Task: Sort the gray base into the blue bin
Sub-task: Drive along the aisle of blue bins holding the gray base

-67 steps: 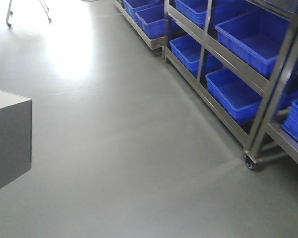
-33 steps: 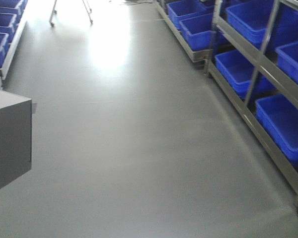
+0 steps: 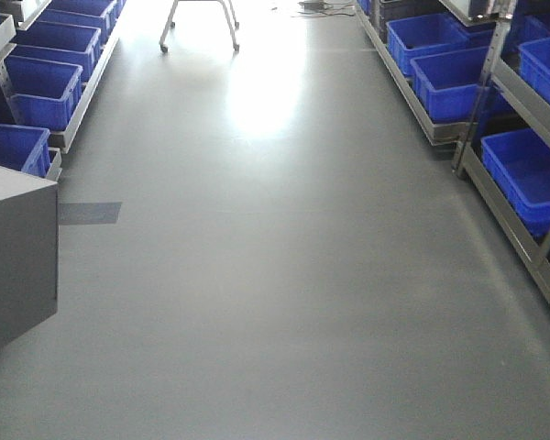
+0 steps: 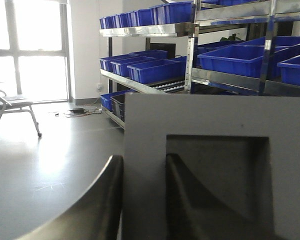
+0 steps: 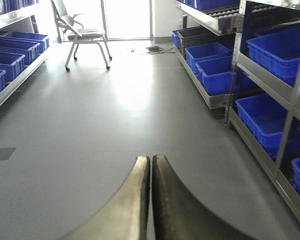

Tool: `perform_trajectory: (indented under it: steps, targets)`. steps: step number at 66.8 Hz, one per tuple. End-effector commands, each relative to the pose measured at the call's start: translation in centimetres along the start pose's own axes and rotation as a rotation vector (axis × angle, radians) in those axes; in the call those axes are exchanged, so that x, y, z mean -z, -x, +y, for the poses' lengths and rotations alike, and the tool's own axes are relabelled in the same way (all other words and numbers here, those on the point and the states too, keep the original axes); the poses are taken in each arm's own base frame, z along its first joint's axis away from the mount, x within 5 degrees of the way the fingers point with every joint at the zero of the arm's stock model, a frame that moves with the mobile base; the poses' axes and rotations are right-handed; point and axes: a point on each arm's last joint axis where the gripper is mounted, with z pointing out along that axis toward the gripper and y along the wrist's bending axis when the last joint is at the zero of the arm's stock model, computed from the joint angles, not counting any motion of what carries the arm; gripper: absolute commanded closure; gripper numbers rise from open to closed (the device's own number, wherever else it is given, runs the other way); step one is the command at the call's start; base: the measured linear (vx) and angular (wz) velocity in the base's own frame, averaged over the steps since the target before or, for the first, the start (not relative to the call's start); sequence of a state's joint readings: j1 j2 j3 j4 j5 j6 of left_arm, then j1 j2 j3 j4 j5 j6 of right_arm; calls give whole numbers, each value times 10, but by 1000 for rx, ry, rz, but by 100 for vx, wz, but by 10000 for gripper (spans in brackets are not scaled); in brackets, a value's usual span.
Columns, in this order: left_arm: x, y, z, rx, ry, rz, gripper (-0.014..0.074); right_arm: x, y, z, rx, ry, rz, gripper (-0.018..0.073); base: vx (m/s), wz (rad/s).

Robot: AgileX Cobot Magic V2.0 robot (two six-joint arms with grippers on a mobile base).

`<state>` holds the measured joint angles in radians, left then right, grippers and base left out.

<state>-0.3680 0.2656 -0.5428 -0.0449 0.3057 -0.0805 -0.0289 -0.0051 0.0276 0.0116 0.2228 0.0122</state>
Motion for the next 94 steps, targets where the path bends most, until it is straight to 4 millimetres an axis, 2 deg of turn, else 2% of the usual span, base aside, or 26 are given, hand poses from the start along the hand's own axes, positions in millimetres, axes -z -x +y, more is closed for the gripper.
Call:
perform_trajectory:
  steps: [1, 94]
  targets:
    - [2, 19, -2, 16, -12, -129, 603, -1, 5, 0, 16, -3, -53, 564, 42, 15]
    - [2, 19, -2, 16, -12, -129, 603, -1, 5, 0, 16, -3, -53, 564, 39, 6]
